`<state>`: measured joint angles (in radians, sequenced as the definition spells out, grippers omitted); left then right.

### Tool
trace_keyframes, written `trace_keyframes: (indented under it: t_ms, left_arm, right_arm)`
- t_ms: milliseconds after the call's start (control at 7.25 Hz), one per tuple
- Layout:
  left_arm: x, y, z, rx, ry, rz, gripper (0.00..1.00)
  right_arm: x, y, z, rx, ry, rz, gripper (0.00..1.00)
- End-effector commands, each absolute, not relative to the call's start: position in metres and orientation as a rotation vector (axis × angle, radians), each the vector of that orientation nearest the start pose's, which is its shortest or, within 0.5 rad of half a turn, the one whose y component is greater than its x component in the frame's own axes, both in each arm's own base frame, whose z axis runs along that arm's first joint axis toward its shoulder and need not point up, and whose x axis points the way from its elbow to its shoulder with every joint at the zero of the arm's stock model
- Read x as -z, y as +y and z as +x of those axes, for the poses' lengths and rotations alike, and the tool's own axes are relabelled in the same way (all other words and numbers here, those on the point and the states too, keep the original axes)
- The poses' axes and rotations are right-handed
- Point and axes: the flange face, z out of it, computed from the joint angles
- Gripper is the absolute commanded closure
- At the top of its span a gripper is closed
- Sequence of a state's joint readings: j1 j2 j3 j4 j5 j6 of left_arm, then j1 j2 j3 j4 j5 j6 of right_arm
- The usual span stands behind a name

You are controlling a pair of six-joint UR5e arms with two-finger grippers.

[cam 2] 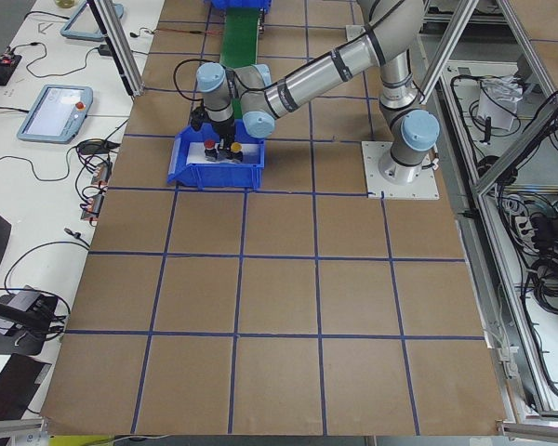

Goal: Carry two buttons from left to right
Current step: 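Close the left gripper on the yellow button and lift it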

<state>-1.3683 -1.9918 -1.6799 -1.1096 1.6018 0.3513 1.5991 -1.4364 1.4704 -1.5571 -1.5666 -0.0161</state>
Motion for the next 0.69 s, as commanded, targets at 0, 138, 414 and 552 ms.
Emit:
trace_keyframes:
  t_ms: [0, 138, 414, 552]
  left_arm:
    - [-0.254, -0.616, -0.012, -0.102, 3.118, 0.243, 0.46]
    - [-0.249, -0.617, -0.014, -0.113, 3.128, 0.244, 0.47]
    - [-0.244, -0.616, -0.011, -0.133, 3.128, 0.230, 0.34]
    - [-0.245, -0.614, -0.013, -0.138, 3.127, 0.230, 0.32]
  right_arm:
    - [-0.466, -0.541, 0.147, -0.075, 3.133, -0.062, 0.00]
    - [-0.465, -0.541, 0.148, -0.077, 3.133, -0.065, 0.00]
    - [-0.468, -0.541, 0.148, -0.067, 3.133, -0.062, 0.00]
    - [-0.468, -0.539, 0.150, -0.070, 3.131, -0.067, 0.00]
